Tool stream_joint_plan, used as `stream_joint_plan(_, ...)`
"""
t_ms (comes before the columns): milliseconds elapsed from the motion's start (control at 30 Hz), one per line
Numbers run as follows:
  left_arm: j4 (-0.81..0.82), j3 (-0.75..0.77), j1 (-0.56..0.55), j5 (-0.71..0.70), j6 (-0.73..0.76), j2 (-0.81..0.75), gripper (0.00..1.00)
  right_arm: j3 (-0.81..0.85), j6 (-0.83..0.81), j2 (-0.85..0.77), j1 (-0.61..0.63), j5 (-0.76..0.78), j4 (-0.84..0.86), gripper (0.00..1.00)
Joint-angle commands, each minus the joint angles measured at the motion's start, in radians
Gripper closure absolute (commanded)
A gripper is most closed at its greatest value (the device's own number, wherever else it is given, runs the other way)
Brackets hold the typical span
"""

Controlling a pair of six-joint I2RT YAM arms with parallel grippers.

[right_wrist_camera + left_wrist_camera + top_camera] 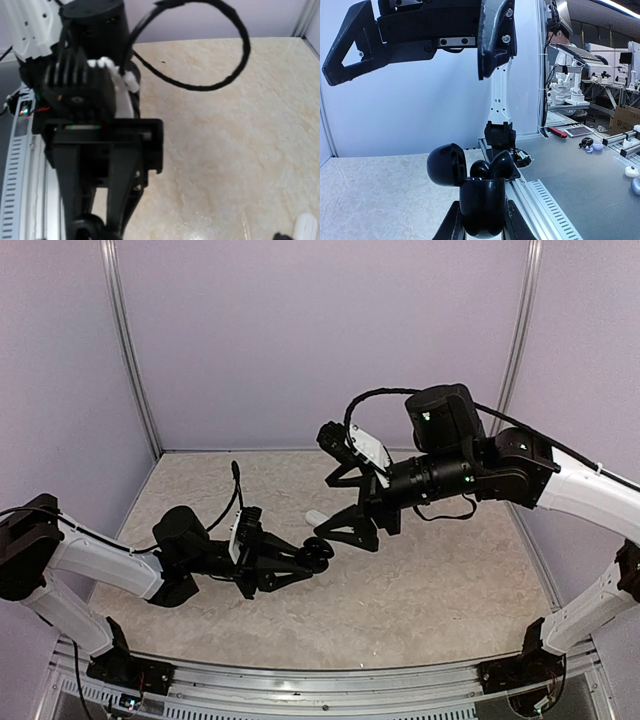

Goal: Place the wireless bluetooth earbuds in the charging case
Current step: Adjust the left earbud in the left side groove of the charging case.

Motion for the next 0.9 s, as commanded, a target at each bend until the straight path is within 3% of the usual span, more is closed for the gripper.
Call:
stream_joint_plan(0,0.039,0.013,-0.001,0.017,-0.009,-0.007,0.98,0.023,-0.035,0.021,0.007,-0.038,-0.057,0.03)
stream_joint_plan(867,0.044,0.012,-0.001,0.021,-0.011,0.002,0.98,0.066,-0.063,0.075,0.056,-0.023,-0.108,0.04)
